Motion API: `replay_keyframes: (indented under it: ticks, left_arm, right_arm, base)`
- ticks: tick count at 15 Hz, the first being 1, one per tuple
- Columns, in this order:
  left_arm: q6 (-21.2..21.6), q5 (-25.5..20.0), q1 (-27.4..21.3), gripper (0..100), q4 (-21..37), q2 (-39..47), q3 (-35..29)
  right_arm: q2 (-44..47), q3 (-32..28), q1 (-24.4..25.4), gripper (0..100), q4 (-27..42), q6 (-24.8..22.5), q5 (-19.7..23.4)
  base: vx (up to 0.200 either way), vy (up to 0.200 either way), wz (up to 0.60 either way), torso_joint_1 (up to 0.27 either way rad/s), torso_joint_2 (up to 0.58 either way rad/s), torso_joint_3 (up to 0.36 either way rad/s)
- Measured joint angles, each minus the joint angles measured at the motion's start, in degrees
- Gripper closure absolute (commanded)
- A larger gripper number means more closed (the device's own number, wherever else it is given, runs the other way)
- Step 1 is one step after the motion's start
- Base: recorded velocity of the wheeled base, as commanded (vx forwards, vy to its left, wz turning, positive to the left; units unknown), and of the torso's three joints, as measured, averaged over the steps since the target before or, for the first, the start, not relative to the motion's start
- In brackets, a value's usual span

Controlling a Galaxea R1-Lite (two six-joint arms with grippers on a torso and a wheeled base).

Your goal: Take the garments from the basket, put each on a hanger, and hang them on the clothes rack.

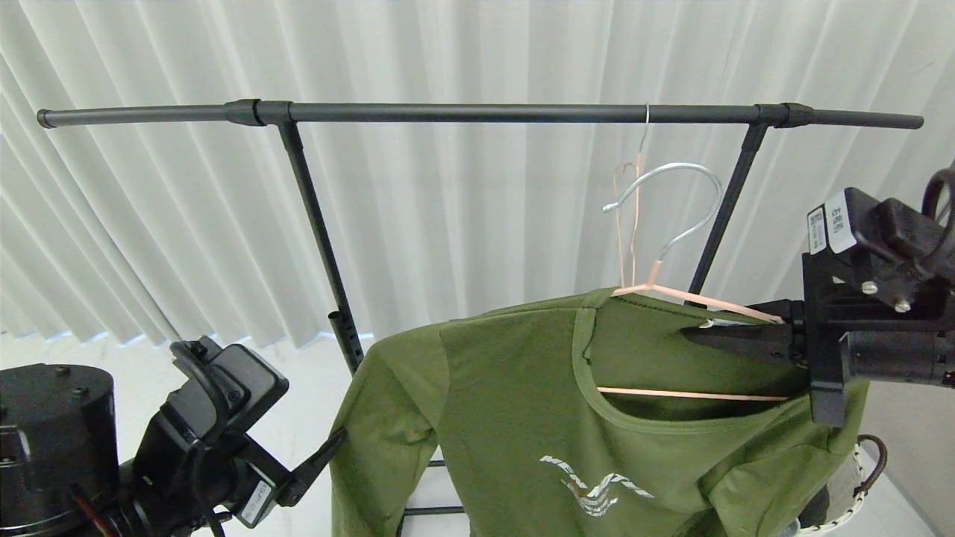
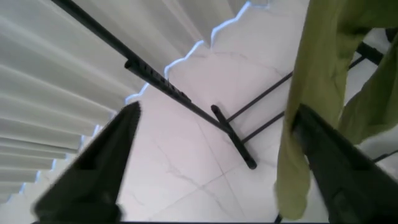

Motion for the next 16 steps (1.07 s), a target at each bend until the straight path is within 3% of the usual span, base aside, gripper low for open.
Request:
replay_keyframes:
  ticks: [3,5,8,13,16]
  left_arm:
    - [0.0,-0.1,0.0,0,0.0,-1.8,-0.3]
    - [0.0,-0.1,0.0,0,0.0,-2.8,-0.8]
    - [0.1,0.2,1.2,0,-0.1,-3.4,-1.5]
    - [0.2,0.3,3.4,0,-0.1,-3.1,-2.8]
    - [0.3,0.3,3.5,0,-0.1,-2.5,-3.6]
  right_arm:
    - [-0.1,0.1,-1.7,100,0.1,0.5,-1.6]
    - [-0.5,0.3,-3.4,100,0.6,1.3,-7.3]
    - [-1.9,0.5,-5.1,100,2.9,7.6,-13.8]
    - [-9.4,0.5,-6.9,100,17.6,16.9,-21.5]
    - [-15.1,1.0,-7.2,100,27.2,24.9,-27.9]
  base:
    - [0.0,0.0,0.0,0.0,0.0,0.0]
    - [0.0,0.0,0.0,0.0,0.0,0.0]
    - [0.0,0.0,0.0,0.0,0.0,0.0]
    - [0.0,0.0,0.0,0.0,0.0,0.0]
    - [0.0,0.0,0.0,0.0,0.0,0.0]
